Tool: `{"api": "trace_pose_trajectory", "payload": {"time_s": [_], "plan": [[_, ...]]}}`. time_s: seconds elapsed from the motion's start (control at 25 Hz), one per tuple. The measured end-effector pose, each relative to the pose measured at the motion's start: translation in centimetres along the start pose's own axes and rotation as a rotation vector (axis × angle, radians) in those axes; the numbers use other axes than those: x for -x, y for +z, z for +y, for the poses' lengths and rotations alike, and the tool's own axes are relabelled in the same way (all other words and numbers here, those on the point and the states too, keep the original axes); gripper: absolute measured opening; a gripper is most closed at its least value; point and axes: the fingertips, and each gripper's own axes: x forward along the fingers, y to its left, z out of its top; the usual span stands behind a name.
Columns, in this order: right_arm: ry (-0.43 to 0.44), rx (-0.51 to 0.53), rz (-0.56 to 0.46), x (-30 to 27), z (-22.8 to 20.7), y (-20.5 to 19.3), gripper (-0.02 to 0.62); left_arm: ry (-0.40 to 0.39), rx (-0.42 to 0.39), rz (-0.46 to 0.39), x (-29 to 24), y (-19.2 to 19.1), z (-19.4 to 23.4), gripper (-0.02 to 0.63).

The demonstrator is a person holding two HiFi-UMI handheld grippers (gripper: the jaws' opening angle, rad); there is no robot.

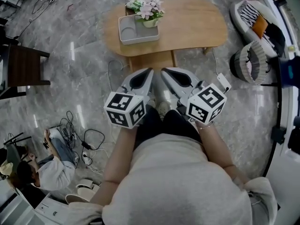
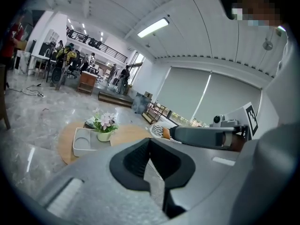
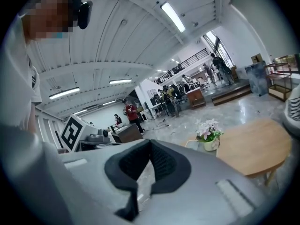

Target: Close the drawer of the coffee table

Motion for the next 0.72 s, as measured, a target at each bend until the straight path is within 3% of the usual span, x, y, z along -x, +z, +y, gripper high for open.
{"api": "trace_pose_trajectory", "payload": {"time_s": [0.24, 0.72], "plan": [[-0.031, -0.017, -0.047, -4.3, -2.6, 2.3, 0.003, 0.012, 0.026, 0.024, -1.6, 1.4, 5.3, 0.002], [-0.096, -0.041, 0.012, -9.3, -5.3, 3.0, 0.003, -0.029, 0.085, 0.055, -4.2, 2.9, 11.5, 0.002]]}}
